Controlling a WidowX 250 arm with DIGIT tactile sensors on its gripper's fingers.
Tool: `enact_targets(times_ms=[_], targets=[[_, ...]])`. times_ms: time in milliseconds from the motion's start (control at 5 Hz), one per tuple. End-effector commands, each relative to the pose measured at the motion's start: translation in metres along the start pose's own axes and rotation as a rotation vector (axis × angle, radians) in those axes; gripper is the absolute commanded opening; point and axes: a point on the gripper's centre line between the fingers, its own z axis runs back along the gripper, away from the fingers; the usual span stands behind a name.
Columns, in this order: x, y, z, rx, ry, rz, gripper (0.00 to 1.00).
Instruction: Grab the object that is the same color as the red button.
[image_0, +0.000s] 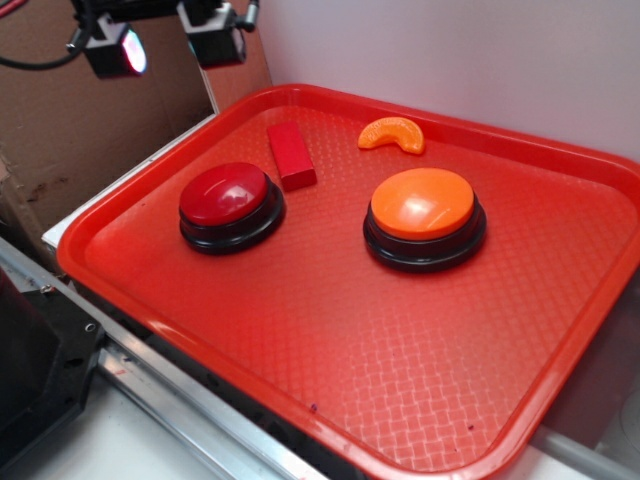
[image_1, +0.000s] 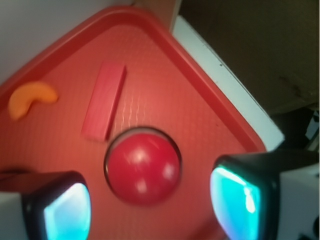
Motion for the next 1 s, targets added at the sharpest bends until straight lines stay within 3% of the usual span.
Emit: enact_targets(times_ms=[0,200,400,600,800], targets=[[0.041,-0.035,-0.056,-0.019,-0.033,0.049,1.0],[0.059,-0.04,-0.081,0.004,-0.064,0.069,1.0],[0.068,-0.041,-0.1,0.011,-0.049,0.067,1.0],[0.066,-0.034,-0.117,0.03,-0.031,0.065,1.0],[0.062,-0.026,-0.129,0.009,0.038,0.065,1.0]])
